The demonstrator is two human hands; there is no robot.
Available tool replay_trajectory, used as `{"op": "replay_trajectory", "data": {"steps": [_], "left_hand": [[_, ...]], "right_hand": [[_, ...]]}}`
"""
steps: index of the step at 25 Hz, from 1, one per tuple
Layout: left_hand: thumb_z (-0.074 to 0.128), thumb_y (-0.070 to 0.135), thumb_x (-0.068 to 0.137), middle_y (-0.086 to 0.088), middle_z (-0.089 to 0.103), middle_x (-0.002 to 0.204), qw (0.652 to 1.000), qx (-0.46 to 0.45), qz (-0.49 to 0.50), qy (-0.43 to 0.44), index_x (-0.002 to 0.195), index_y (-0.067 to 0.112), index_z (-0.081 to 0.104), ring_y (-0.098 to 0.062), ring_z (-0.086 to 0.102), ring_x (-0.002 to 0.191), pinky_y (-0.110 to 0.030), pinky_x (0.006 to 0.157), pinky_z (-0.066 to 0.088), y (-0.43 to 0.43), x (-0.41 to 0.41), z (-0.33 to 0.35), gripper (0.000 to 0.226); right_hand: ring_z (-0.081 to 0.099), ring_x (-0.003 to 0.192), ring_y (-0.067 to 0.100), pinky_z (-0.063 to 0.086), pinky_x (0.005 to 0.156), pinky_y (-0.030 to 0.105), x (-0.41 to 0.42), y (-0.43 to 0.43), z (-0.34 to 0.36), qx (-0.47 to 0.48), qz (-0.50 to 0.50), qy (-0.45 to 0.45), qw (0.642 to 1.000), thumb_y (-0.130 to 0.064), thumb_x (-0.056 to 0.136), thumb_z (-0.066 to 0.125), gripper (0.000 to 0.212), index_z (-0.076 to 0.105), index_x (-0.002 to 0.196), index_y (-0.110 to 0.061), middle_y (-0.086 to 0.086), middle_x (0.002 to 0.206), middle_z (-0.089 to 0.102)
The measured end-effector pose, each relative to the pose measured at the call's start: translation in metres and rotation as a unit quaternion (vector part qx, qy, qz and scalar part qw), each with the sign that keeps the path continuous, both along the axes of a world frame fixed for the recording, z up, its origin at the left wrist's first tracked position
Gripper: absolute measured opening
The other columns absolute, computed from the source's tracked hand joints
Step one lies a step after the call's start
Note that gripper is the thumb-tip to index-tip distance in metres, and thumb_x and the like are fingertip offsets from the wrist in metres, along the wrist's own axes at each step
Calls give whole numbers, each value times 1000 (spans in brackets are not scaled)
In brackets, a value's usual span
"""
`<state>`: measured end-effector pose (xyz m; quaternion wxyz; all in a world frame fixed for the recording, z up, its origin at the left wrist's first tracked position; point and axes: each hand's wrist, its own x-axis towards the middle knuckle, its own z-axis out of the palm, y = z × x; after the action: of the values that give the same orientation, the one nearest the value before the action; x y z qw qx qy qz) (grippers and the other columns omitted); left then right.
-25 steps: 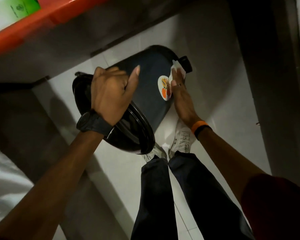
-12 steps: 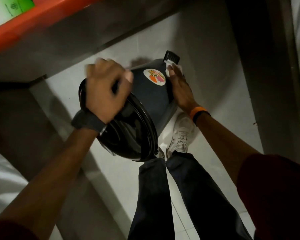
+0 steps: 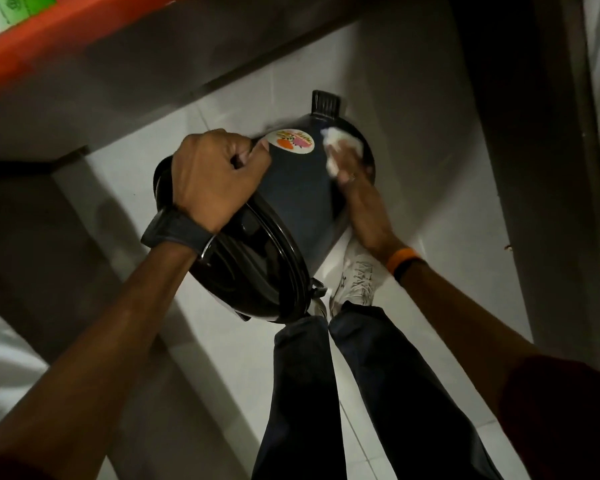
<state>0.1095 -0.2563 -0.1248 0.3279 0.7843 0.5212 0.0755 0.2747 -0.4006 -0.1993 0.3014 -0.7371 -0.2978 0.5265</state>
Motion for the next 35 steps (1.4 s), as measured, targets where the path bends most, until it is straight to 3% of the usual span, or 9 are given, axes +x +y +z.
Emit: {"op": "replay_trajectory", "data": {"steps": [3,8,13,18,21,25,28,30,35], "left_hand": [[57,29,94,9,45,46,996,-13,42,-81,49,15,47,-4,42,51,-26,61,35,15,3,0,48],[49,28,97,-12,66,81,968,199,-143,-50,72,7,64,-31,60,81,-47,81,41,-34,-16,9,36],[46,31,101,1,40,54,979,152,-136,10,56,20,40,-24,48,56,-32,66,29,-19,-9,4,47],[58,34,97,6,42,38,994,-52,78,-48,43,18,36,-9,31,38,-19,50,25,9,-29,-8,61],[60,31,97,9,38,35,989,-80,113,-52,43,20,31,-8,29,35,-16,50,26,18,-30,-13,62],[60,32,95,8,36,33,981,-88,161,-67,42,22,31,-8,28,35,-21,51,28,35,-21,-15,61],[59,30,95,9,37,31,978,-85,181,-62,42,21,31,-7,30,34,-19,50,28,44,-17,-16,61],[59,29,95,8,36,31,979,-88,178,-54,42,14,33,-8,29,36,-19,51,31,47,-16,-17,61],[57,27,94,6,39,36,992,-72,96,-47,44,9,36,-11,27,41,-21,54,31,39,-5,-16,57]], "right_hand": [[2,162,19,2,131,50,26,26,-26,-111,2,-32,993,-41,110,16,55,11,163,-28,-2,174,4],[6,161,14,8,131,52,1,18,12,-73,-53,64,994,-51,108,22,53,20,159,-41,-13,172,11],[1,156,-10,-4,132,36,-53,-17,54,72,41,68,994,-41,108,19,48,29,154,-47,-37,162,12],[10,161,9,2,132,44,-65,-53,42,172,142,-11,975,-36,110,18,50,33,158,-30,-13,171,19],[1,158,-5,13,130,54,-27,-29,3,50,52,-57,996,-41,109,20,49,16,158,-45,-26,169,6],[10,161,17,13,131,51,-4,-3,-15,-84,-86,25,992,-44,110,19,54,14,162,-35,-7,173,9],[29,154,0,28,126,26,-47,-32,35,-33,-121,98,987,-55,103,32,57,35,156,-37,-18,163,36],[25,149,-15,17,124,11,-65,-46,63,46,-56,97,993,-50,105,30,46,42,149,-46,-35,156,36],[27,157,21,11,132,42,-5,45,-4,-8,-6,-52,999,-35,111,25,48,38,156,-27,2,167,34]]}}
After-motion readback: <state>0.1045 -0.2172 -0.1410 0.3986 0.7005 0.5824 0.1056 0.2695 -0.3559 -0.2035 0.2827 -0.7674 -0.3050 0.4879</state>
